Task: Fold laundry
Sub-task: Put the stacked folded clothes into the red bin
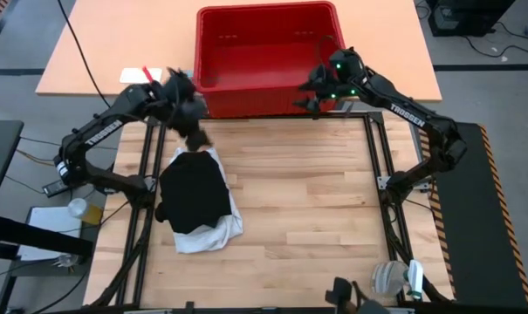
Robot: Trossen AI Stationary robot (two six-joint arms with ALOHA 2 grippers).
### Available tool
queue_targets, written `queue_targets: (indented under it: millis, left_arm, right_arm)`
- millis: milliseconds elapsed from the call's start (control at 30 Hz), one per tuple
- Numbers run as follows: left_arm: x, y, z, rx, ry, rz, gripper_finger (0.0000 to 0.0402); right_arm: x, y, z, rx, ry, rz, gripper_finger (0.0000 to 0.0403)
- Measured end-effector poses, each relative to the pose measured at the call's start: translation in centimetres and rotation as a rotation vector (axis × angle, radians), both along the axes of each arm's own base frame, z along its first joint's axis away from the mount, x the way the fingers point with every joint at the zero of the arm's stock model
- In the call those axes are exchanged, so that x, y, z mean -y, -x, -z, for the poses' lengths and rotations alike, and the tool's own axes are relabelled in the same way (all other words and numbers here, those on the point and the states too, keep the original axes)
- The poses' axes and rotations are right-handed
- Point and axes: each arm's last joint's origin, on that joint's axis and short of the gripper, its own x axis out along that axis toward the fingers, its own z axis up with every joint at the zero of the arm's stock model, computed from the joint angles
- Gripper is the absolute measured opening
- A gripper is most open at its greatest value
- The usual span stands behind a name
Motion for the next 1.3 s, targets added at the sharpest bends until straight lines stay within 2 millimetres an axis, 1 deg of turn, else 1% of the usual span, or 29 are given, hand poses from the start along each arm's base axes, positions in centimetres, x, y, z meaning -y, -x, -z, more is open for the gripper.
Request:
queue_targets:
  millis: [67,133,200,267,333,367,467,567,667,767,867,1067,1233,1300]
  left_arm:
    - [2.3,-0.3,0.3,-0.038,0.163,0.086,0.0192]
    - [4.5,-0.4,0.2,-0.065,0.273,0.182,0.0192]
    - [6.7,-0.7,0.2,-0.1,0.28,0.281,0.0192]
    - [8.5,-1.2,0.7,-0.173,0.191,0.345,0.0192]
    - [9.6,-1.9,2.3,-0.268,0.102,0.379,0.0191]
    - [10.0,-2.0,3.5,-0.327,0.079,0.373,0.019]
    - [10.3,-2.0,6.9,-0.436,0.096,0.342,0.0181]
    - [10.3,-1.7,10.3,-0.499,0.085,0.305,0.0173]
    - [10.0,-1.4,13.7,-0.542,0.029,0.288,0.0166]
    - [9.6,-1.7,17.0,-0.513,-0.011,0.306,0.0161]
    - [8.9,-2.5,19.3,-0.449,-0.042,0.271,0.016]
    - [6.6,-4.9,20.7,-0.365,-0.151,0.187,0.0159]
    - [3.8,-7.5,20.9,-0.267,-0.312,0.096,0.0159]
    - [2.6,-8.5,20.9,-0.228,-0.352,0.063,0.0159]
  right_arm:
    - [-0.5,-0.4,0.2,-0.01,0.016,-0.029,0.0314]
    - [-1.0,-0.9,0.2,-0.013,0.034,-0.057,0.0308]
    - [-1.3,-1.2,0.0,-0.011,0.062,-0.068,0.0302]
    - [-1.5,-1.5,-0.1,-0.006,0.085,-0.054,0.0298]
    - [-1.6,-1.7,-0.2,0.002,0.08,-0.028,0.0294]
    - [-1.7,-1.8,-0.2,0.002,0.066,-0.014,0.0293]
    - [-2.1,-2.1,-0.1,0.01,0.004,0.011,0.0289]
    - [-2.5,-2.4,-0.1,0.017,-0.029,0.012,0.0286]
    - [-2.8,-2.6,-0.1,0.011,0.006,-0.018,0.0284]
    - [-2.9,-2.7,-0.2,0.01,0.016,-0.025,0.0284]
    - [-2.9,-2.7,-0.1,0.013,0.001,-0.017,0.0284]
    - [-2.7,-2.5,-0.5,0.027,-0.015,0.005,0.0284]
    - [-2.7,-2.5,-0.9,0.034,0.004,0.005,0.0284]
    - [-2.6,-2.5,-0.9,0.034,0.003,0.007,0.0284]
